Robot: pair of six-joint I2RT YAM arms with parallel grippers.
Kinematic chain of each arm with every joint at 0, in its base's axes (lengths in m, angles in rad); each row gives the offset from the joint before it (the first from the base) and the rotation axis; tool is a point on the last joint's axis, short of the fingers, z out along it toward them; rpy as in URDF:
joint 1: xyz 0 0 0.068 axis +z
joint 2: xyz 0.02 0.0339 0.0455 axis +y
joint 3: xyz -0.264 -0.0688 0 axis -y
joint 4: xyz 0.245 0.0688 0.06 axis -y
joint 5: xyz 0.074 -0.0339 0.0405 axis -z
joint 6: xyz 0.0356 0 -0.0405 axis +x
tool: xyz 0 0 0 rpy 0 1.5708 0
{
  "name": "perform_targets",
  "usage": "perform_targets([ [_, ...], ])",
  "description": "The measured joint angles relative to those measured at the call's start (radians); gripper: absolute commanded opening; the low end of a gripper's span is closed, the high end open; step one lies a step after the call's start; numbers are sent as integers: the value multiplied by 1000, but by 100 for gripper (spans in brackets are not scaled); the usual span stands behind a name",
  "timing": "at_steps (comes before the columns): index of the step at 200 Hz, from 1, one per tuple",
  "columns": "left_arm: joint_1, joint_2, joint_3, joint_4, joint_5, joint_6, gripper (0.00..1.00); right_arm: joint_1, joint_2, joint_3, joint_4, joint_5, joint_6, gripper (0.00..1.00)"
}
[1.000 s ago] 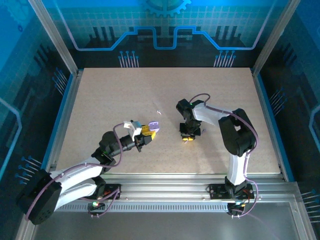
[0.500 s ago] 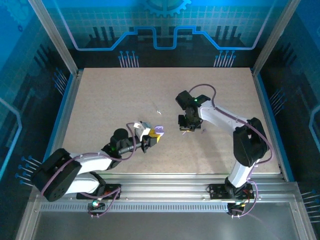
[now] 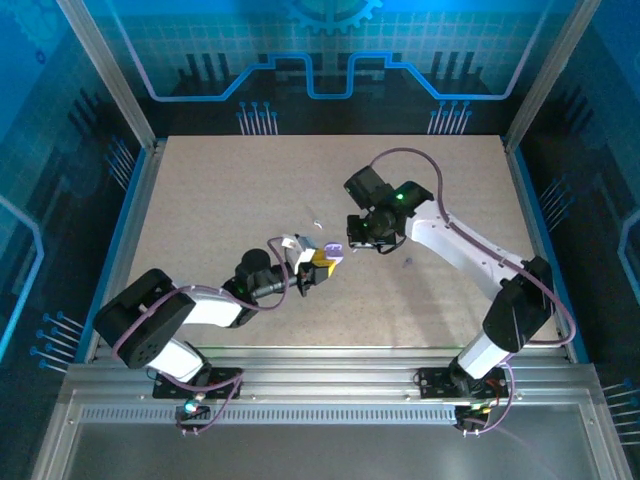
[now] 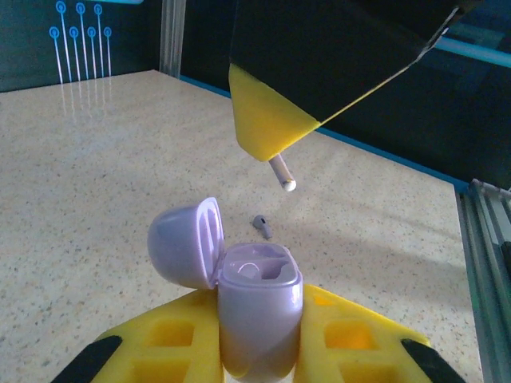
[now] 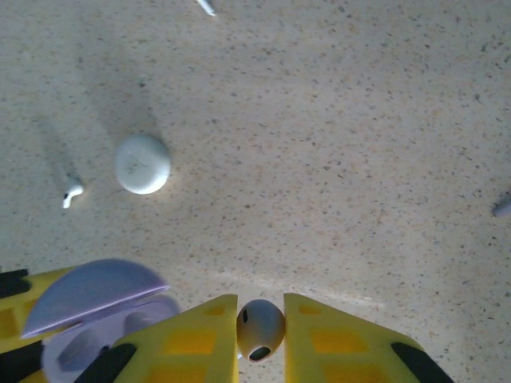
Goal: Insert wireless bluetooth earbuds into charging case
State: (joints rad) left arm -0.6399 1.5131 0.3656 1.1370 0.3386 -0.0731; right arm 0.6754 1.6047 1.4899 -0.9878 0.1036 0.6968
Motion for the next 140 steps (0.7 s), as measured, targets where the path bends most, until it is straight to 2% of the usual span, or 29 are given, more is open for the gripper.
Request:
perform_targets([
  [140, -5, 1, 13, 51, 18, -8, 20, 124, -8, 57, 21, 80, 2, 17],
])
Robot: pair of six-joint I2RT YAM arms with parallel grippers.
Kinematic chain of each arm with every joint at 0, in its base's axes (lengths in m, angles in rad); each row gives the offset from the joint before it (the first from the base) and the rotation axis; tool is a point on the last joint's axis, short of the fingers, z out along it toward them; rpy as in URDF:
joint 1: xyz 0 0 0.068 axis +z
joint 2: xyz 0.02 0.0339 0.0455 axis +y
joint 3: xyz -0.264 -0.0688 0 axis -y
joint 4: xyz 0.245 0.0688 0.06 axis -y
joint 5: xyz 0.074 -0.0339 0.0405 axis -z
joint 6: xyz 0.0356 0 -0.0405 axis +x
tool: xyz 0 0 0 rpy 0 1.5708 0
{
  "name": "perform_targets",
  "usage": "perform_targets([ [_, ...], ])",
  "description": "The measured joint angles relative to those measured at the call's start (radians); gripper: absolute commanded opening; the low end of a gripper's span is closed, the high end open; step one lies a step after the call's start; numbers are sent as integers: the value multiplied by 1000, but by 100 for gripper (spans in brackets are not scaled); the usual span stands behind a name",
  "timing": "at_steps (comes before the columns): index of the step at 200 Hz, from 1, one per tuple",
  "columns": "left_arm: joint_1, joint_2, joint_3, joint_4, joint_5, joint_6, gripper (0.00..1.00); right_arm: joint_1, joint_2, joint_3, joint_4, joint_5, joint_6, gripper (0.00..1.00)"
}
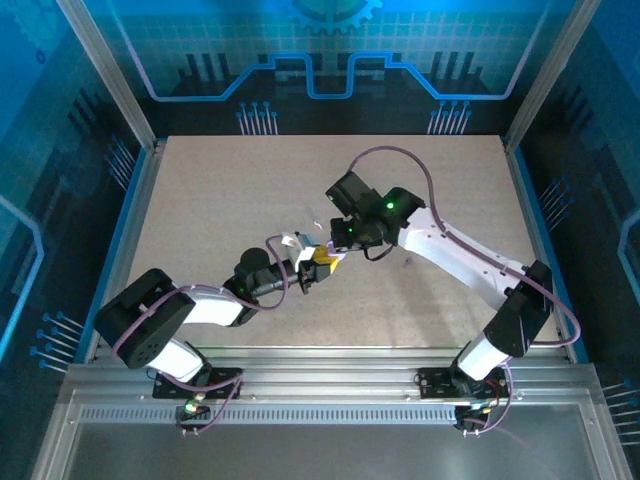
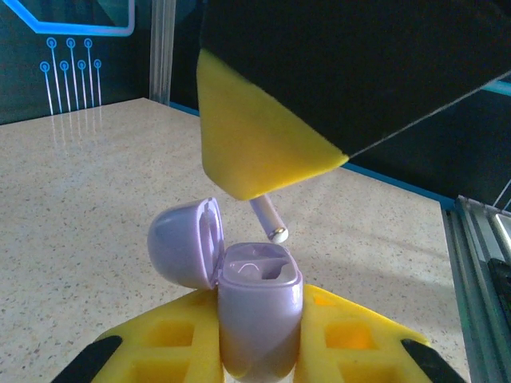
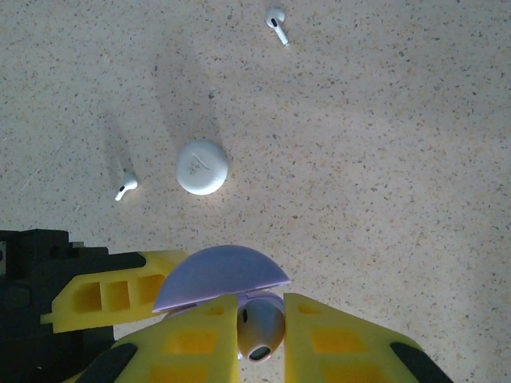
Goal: Insert wireless bluetooth earbuds into charging case
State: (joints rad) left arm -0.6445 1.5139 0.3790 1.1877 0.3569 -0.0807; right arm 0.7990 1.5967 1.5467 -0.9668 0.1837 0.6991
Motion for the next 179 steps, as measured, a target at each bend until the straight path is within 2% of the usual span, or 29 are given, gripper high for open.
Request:
perform_targets([
  [179, 0, 17, 0, 108, -1, -91, 20, 68, -31, -2, 45, 115, -30, 17],
])
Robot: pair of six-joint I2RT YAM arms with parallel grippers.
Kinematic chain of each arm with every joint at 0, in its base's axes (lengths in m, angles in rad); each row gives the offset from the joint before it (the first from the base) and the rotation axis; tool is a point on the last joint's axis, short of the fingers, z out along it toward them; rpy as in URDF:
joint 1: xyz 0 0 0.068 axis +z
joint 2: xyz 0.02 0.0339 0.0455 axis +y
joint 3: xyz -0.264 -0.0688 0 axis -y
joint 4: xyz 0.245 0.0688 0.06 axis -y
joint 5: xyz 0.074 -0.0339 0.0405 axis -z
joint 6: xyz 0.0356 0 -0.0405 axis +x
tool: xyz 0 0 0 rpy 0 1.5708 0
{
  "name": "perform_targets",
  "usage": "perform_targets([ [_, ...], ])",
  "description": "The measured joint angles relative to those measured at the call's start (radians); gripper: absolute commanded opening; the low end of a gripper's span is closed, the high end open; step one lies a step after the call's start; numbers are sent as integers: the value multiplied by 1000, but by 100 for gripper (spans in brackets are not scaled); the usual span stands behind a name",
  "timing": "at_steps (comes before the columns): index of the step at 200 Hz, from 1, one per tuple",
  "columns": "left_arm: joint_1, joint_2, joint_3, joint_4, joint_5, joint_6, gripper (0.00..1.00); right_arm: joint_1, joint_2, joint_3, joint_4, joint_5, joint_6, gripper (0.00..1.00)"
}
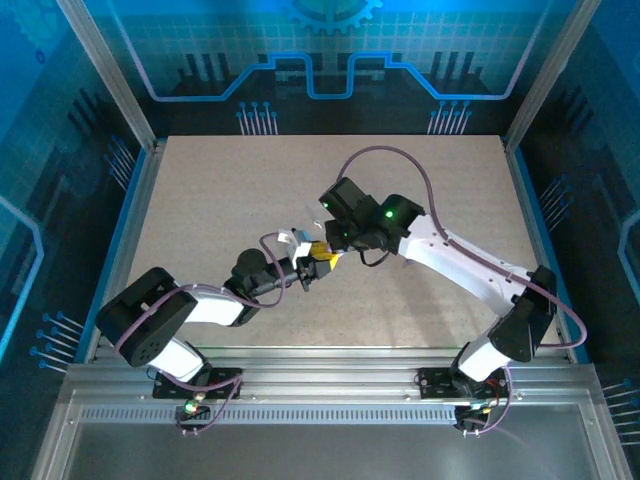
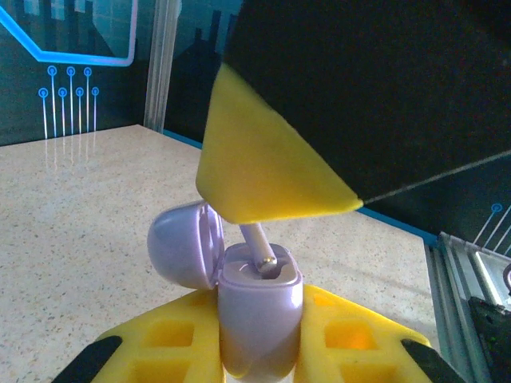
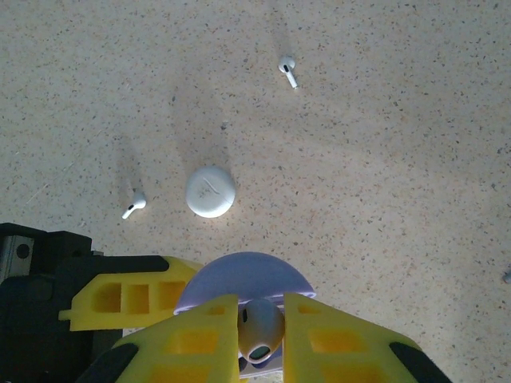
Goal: Insert wireless bluetooth earbuds into charging case
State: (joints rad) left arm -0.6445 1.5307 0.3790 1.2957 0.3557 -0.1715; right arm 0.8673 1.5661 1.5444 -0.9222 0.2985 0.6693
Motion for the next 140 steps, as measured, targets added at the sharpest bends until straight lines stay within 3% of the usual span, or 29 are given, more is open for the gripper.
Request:
perform_targets([
  [140, -2, 4, 0, 25, 1, -14, 20, 97, 0, 0, -11, 181, -76, 17],
])
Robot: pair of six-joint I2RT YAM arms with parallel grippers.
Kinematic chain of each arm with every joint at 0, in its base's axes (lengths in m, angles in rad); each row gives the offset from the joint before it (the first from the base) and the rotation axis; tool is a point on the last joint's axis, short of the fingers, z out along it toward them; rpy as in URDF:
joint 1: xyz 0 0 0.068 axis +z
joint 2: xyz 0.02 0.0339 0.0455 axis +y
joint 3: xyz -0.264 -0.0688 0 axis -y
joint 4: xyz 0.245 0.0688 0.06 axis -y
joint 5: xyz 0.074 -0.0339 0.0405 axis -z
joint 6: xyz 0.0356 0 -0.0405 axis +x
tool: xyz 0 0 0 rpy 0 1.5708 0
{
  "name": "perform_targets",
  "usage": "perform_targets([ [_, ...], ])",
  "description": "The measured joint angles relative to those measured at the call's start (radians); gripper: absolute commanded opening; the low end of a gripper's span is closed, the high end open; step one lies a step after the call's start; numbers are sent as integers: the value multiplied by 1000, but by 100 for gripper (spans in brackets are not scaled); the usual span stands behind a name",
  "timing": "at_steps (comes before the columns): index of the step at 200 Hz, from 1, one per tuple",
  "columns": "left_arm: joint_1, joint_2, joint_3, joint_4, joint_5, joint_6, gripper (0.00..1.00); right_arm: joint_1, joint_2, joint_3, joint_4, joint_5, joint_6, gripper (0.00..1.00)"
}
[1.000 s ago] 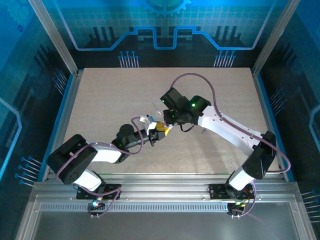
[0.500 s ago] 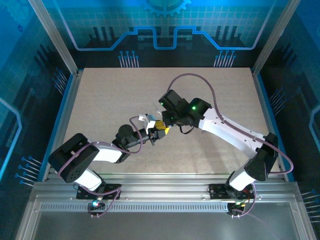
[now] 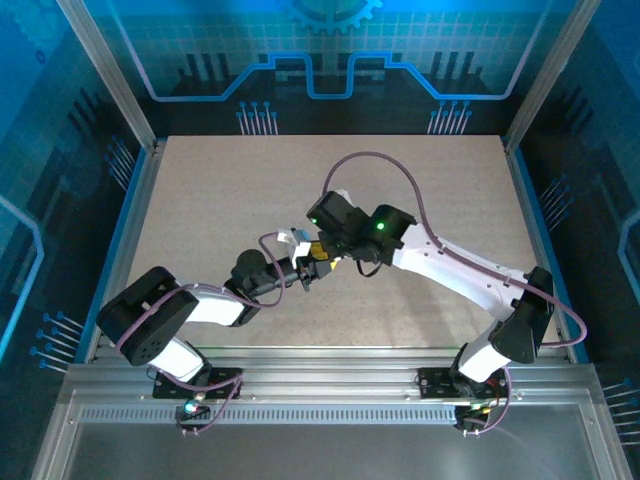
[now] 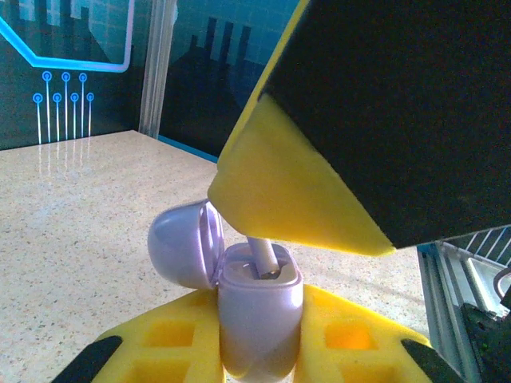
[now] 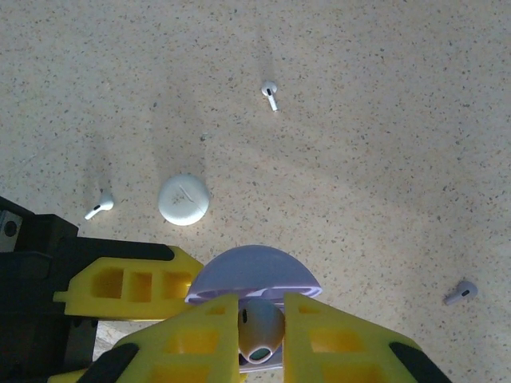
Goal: Insert wireless bluetooth earbuds into charging case
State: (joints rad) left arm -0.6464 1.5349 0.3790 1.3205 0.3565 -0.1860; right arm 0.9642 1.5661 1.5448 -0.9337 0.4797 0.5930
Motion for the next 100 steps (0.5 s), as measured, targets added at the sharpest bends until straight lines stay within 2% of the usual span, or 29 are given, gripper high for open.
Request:
perform_targets([
  [100, -4, 0, 0, 2, 1, 0, 20, 48, 1, 3, -24, 88, -10, 17],
])
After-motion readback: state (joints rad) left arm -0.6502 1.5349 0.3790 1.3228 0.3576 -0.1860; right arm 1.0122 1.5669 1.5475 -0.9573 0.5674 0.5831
